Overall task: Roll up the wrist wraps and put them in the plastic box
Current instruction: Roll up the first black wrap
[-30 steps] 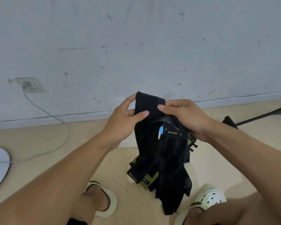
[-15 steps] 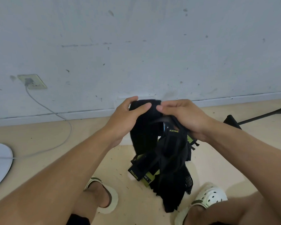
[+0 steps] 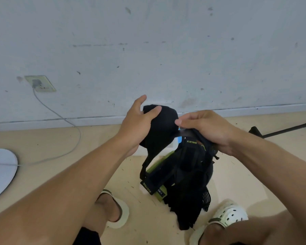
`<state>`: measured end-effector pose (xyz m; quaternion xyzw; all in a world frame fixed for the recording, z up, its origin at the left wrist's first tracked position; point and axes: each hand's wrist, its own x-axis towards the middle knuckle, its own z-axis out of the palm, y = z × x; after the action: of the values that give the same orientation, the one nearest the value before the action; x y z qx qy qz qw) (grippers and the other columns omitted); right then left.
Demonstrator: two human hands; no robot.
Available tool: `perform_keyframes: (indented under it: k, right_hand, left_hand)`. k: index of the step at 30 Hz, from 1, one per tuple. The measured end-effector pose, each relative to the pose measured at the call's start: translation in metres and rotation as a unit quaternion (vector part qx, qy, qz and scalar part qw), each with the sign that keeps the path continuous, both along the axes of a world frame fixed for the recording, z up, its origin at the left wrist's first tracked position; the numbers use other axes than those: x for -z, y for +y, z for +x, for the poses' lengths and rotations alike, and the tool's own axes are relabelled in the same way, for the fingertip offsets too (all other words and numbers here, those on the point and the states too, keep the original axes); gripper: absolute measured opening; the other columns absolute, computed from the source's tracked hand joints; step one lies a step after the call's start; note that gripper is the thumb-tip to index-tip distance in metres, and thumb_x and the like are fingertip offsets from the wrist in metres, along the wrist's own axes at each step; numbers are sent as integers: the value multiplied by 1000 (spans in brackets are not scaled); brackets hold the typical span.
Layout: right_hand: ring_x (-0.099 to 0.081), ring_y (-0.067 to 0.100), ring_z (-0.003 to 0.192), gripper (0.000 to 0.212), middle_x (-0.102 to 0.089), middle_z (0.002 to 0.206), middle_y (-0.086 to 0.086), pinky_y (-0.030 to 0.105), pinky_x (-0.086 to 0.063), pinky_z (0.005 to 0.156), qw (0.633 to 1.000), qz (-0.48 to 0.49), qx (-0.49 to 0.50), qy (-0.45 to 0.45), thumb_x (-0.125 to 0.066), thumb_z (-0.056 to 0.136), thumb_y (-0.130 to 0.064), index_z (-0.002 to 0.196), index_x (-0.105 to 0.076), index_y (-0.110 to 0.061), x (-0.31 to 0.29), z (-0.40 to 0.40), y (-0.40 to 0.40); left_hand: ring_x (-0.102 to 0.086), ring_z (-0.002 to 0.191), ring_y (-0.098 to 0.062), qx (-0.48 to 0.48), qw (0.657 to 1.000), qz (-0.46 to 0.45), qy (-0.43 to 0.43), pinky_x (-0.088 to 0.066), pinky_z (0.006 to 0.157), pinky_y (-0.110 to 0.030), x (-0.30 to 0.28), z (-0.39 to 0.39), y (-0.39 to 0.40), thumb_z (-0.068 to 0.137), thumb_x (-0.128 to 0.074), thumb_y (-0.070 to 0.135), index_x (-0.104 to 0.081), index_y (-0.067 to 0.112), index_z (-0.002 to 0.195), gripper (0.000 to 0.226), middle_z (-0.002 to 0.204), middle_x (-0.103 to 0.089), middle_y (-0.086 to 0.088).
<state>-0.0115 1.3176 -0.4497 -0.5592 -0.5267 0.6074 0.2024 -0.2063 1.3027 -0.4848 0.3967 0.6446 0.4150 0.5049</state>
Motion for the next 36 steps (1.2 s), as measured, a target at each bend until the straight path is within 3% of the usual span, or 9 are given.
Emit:
perform_keyframes:
  k: [3, 7, 10, 12, 16, 18, 23, 28, 36]
  right_hand:
    - [-52, 4, 39, 17, -63, 53, -7, 17, -41, 44, 995, 5, 53, 85, -65, 100, -19, 89, -76, -13, -5, -3, 2]
    - [-35, 9, 36, 46, -40, 41, -6, 27, -28, 52, 979, -33, 136, 150, -62, 102, -23, 56, -68, -23, -5, 0, 11]
    - [-33, 11, 38, 21, -37, 43, -4, 27, -29, 50, 982, -48, 132, 129, -68, 97, -31, 96, -71, -10, -2, 3, 15]
    - [-36, 11, 38, 35, -40, 42, -4, 27, -30, 50, 989, -43, 103, 98, -70, 95, -35, 114, -72, -4, -1, 4, 13]
    - [-44, 14, 41, 52, -47, 41, -3, 24, -38, 46, 998, -58, -3, 22, -70, 95, -36, 46, -67, -19, -2, 1, 4]
    - [-52, 8, 37, 58, -54, 42, -5, 18, -42, 41, 998, -55, -13, 32, -67, 98, -27, 40, -65, -21, -1, 0, 2]
    - [-54, 5, 34, 23, -58, 43, -6, 15, -42, 37, 992, -35, 59, 101, -64, 101, -20, 83, -70, -8, 0, -2, 3]
    - [-58, 9, 36, 44, -62, 46, -2, 17, -45, 40, 984, -26, 124, 123, -66, 100, -24, 57, -74, -17, 6, 1, 10]
    - [-77, 18, 74, 32, -81, 89, 7, 31, -57, 71, 991, -11, 83, 100, -70, 96, -40, 97, -81, -10, 12, 2, 11]
  left_hand:
    - [-54, 139, -21, 28, 999, -30, -33, -42, 117, -50, -2, 3, -2, 63, -78, 71, -28, 49, 158, 110, 155, -51, 5]
    - [-67, 123, -19, 80, 996, -43, -6, -46, 114, -51, 5, 8, -6, 87, -83, 39, -14, 41, 164, 103, 128, -74, 3]
    - [-69, 117, -20, 32, 999, -19, -16, -51, 110, -49, 6, 10, -6, 98, -73, 23, -18, 39, 163, 87, 125, -74, 0]
    - [-68, 115, -17, -16, 999, -3, -32, -53, 108, -46, 2, 9, -3, 101, -69, 22, -23, 39, 163, 79, 125, -70, 0]
    - [-68, 116, -19, -51, 996, -9, -73, -60, 97, -42, 0, 5, -1, 105, -63, 18, -21, 40, 163, 75, 143, -60, -8]
    - [-71, 108, -16, -64, 993, -12, -95, -63, 87, -36, -3, 6, -2, 105, -61, 14, -20, 39, 164, 76, 136, -63, -4]
    - [-74, 104, -19, -32, 988, -34, -147, -63, 90, -41, -9, 10, -5, 102, -66, 21, -14, 36, 165, 83, 109, -64, 13]
    - [-75, 106, -19, 62, 994, -40, -82, -64, 83, -35, -4, 17, -10, 103, -65, 15, -8, 38, 165, 88, 127, -73, 1]
    - [-73, 108, -19, -18, 994, 7, -110, -65, 78, -34, 2, 16, -7, 107, -56, 9, -19, 36, 164, 73, 125, -71, -3]
